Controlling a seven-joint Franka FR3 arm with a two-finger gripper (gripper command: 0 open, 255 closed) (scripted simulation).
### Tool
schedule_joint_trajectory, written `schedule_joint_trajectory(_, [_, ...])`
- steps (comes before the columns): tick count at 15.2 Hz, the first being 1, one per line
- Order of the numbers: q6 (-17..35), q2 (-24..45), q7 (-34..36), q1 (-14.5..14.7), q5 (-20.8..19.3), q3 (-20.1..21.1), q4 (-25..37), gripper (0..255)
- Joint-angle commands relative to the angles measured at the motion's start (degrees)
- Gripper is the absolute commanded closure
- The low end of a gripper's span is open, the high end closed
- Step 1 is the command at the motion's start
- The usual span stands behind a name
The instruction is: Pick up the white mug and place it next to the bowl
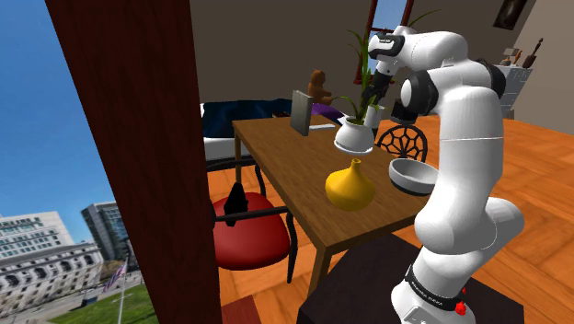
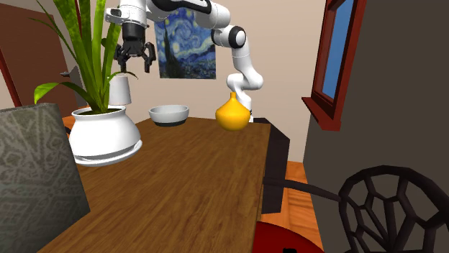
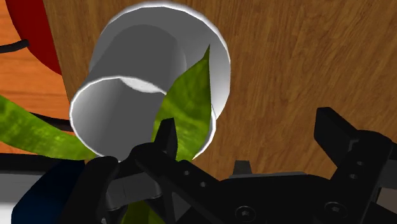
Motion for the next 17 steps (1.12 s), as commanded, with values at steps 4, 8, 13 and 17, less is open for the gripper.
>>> schedule_joint_trajectory(4, [3.2,0.6,0.7,0.6,0.4,0.1,-2.5,0])
schedule_joint_trajectory(8, [4.3,0.7,0.5,0.8,0.5,0.2,-3.5,0])
schedule_joint_trajectory(13, [4.3,0.7,0.5,0.8,0.5,0.2,-3.4,0])
schedule_joint_trajectory(17, [4.3,0.7,0.5,0.8,0.5,0.2,-3.5,255])
